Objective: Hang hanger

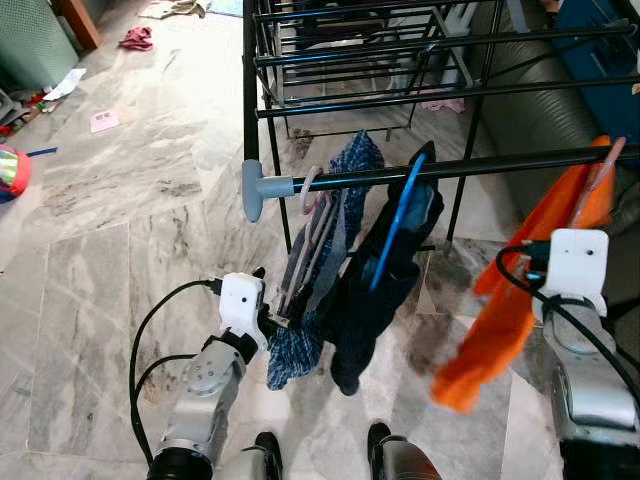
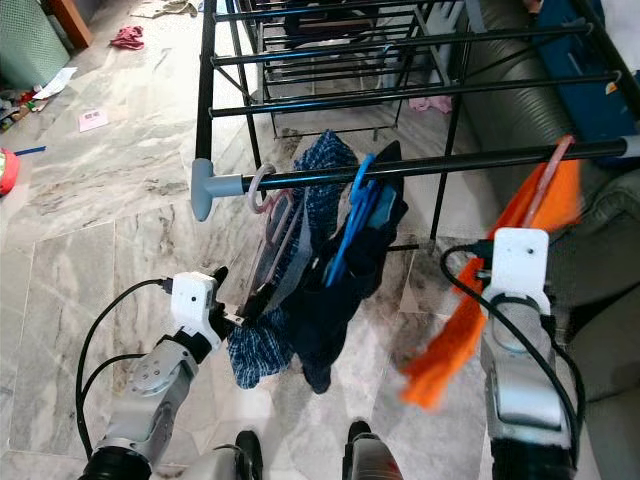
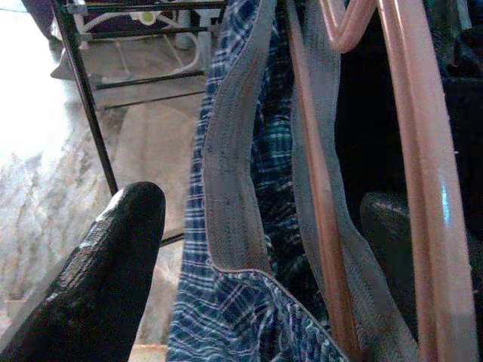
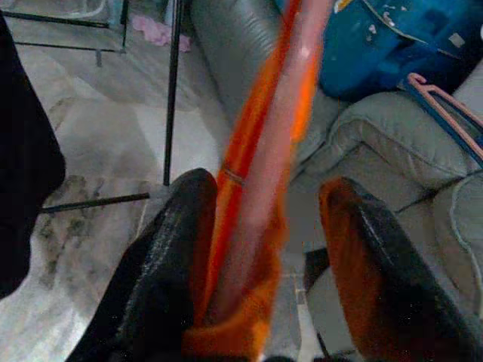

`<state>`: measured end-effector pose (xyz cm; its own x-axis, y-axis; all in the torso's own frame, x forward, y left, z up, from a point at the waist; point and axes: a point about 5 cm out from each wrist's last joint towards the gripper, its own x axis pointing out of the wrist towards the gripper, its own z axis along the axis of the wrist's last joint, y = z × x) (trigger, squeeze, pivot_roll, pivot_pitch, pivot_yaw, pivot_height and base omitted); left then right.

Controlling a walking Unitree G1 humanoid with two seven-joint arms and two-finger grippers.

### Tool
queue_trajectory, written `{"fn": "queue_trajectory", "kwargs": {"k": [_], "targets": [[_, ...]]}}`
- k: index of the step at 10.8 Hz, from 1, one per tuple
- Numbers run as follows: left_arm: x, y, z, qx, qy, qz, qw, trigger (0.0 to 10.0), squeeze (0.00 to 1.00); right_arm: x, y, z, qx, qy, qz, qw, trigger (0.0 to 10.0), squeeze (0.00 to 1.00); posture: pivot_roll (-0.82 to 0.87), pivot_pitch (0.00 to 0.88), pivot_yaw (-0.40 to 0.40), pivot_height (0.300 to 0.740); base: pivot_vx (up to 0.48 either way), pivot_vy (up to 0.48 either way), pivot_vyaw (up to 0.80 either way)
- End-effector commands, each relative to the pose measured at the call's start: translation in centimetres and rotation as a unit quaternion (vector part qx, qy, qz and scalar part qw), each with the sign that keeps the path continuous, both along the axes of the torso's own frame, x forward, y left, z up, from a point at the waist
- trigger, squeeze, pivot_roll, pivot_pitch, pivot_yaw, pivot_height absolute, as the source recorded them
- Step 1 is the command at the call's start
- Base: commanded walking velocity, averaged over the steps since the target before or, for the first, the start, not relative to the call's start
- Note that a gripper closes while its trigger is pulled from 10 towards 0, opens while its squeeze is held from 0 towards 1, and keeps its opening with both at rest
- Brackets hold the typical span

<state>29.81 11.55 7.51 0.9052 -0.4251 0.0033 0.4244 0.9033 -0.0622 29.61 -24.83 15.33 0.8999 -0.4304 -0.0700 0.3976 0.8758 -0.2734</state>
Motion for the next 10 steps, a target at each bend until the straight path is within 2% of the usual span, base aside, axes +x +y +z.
{"fn": "queue_trajectory", "kwargs": {"k": [1, 3, 5, 6, 7, 8, 9, 10], "targets": [[-0.4, 0.0, -0.8, 0.003, 0.020, -0.004, 1.000, 10.0, 0.00, -0.6, -0.3, -0.1, 0.002, 0.002, -0.014, 1.000, 10.0, 1.00, -0.11, 0.269, 0.053, 0.740, 0.000, 0.000, 0.00], [-0.3, -0.1, -0.8, 0.004, 0.022, -0.006, 1.000, 10.0, 0.00, -1.0, -0.6, 0.0, 0.003, 0.004, -0.018, 1.000, 10.0, 1.00, -0.12, 0.271, 0.054, 0.740, 0.000, 0.000, 0.00], [-0.3, -0.3, -0.9, 0.006, 0.026, -0.009, 1.000, 10.0, 0.00, -0.1, 0.2, 1.0, 0.005, -0.009, -0.003, 1.000, 10.0, 1.00, -0.12, 0.270, 0.057, 0.740, 0.000, 0.000, 0.00], [-0.3, -0.3, -0.9, 0.006, 0.026, -0.010, 1.000, 10.0, 0.00, 0.3, 0.8, 1.1, 0.009, -0.013, 0.008, 1.000, 10.0, 0.91, -0.12, 0.269, 0.056, 0.740, 0.000, 0.000, 0.00], [-0.2, -0.3, -0.9, 0.006, 0.026, -0.009, 1.000, 10.0, 0.00, 0.6, 1.1, 1.2, 0.010, -0.012, 0.014, 1.000, 10.0, 0.78, -0.11, 0.268, 0.054, 0.740, 0.000, 0.000, 0.00], [-0.3, -0.2, -1.0, 0.007, 0.027, -0.007, 1.000, 10.0, 0.00, 0.9, 1.3, 1.0, 0.017, -0.007, 0.021, 1.000, 10.0, 0.72, -0.11, 0.269, 0.053, 0.740, 0.000, 0.000, 0.00], [-0.4, -0.2, -1.1, 0.008, 0.029, -0.007, 1.000, 10.0, 0.00, 1.2, 1.7, 0.5, 0.026, 0.007, 0.034, 0.999, 10.0, 0.47, -0.11, 0.269, 0.052, 0.740, 0.000, 0.000, 0.00], [-0.5, -0.2, -1.2, 0.008, 0.030, -0.007, 0.999, 10.0, 0.00, 1.3, 1.6, 0.1, 0.026, 0.012, 0.028, 0.999, 10.0, 0.46, -0.11, 0.269, 0.050, 0.740, 0.000, 0.000, 0.00]]}}
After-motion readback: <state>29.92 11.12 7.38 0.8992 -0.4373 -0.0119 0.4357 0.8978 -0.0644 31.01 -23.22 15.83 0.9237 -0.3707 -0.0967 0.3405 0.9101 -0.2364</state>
